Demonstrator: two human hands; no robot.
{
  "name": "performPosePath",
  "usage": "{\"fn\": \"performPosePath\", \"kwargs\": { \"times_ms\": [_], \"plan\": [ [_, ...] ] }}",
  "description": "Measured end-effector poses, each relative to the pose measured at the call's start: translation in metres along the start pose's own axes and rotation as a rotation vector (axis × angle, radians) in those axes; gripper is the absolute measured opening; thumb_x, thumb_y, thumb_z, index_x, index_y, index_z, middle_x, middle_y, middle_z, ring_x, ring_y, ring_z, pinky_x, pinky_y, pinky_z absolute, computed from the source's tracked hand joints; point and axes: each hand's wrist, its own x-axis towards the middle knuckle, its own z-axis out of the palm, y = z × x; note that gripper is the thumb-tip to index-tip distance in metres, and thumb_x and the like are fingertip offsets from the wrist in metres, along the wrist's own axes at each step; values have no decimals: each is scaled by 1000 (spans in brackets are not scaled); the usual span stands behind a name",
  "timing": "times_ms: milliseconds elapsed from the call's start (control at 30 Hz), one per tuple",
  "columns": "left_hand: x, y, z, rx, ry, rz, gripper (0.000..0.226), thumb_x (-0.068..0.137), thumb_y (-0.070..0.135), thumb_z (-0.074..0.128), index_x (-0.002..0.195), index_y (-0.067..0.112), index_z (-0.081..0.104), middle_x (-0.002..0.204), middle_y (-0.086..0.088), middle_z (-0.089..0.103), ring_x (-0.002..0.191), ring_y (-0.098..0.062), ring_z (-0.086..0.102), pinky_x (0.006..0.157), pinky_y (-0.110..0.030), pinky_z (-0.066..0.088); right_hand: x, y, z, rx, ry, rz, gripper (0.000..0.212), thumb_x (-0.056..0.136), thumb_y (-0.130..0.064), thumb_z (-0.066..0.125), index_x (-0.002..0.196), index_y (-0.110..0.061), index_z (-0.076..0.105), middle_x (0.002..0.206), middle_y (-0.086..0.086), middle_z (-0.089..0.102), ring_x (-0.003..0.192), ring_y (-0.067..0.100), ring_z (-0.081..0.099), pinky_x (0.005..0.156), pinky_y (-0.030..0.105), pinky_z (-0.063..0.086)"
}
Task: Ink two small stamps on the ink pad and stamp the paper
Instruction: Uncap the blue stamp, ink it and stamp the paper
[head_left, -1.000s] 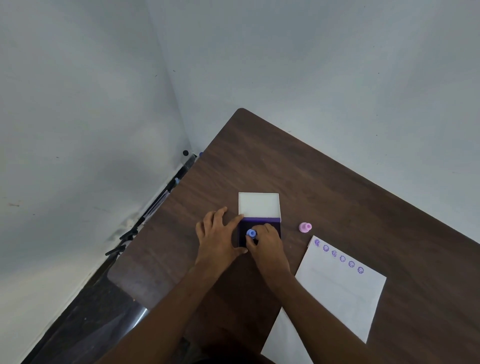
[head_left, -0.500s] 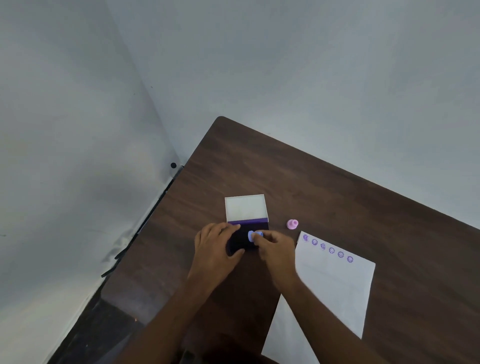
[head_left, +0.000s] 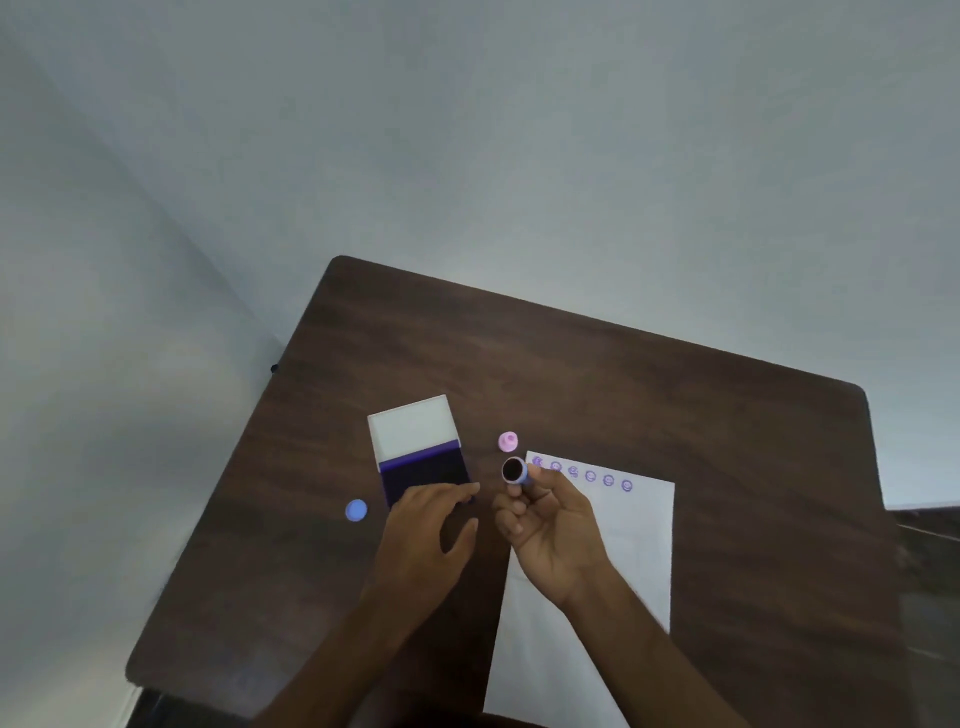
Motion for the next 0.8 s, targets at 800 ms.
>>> {"fn": "performPosePath", "kwargs": {
  "times_ms": [800],
  "plan": [
    [63,94,124,269,-250,334,28,87,30,68,114,25,69,113,4,70,104,-14,64,91,-23,44,-19,-102,-120,142,106,-271,17,81,-13,64,87,3,68,70,8,52,59,13,41,54,24,38]
  ]
}}
